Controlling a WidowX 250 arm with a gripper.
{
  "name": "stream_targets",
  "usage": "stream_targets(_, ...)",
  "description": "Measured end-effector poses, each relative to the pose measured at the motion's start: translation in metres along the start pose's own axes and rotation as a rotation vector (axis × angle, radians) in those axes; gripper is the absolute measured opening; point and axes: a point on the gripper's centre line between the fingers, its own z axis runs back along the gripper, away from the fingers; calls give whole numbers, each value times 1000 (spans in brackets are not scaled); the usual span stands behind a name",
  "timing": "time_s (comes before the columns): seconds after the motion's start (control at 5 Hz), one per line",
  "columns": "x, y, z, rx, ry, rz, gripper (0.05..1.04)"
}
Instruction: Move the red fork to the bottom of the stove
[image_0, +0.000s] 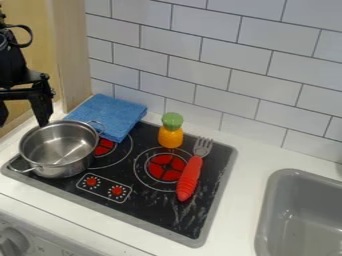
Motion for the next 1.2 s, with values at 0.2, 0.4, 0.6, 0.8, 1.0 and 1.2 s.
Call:
stream_targets(0.2,-16,-3,-12,-16,59,5,998)
stream_targets(0.4,-16,-24,-7,-75,52,-30,998)
stream_targets(0.6,-18,-53,1,-87,31,-121,998)
stream_targets(0.8,-28,-71,4,-93,32,-171,998)
stream_targets(1.0,-43,-98,2,-107,55,-256,998)
stream_targets(1.2,-53,-124,-7,-89,83,-318,998)
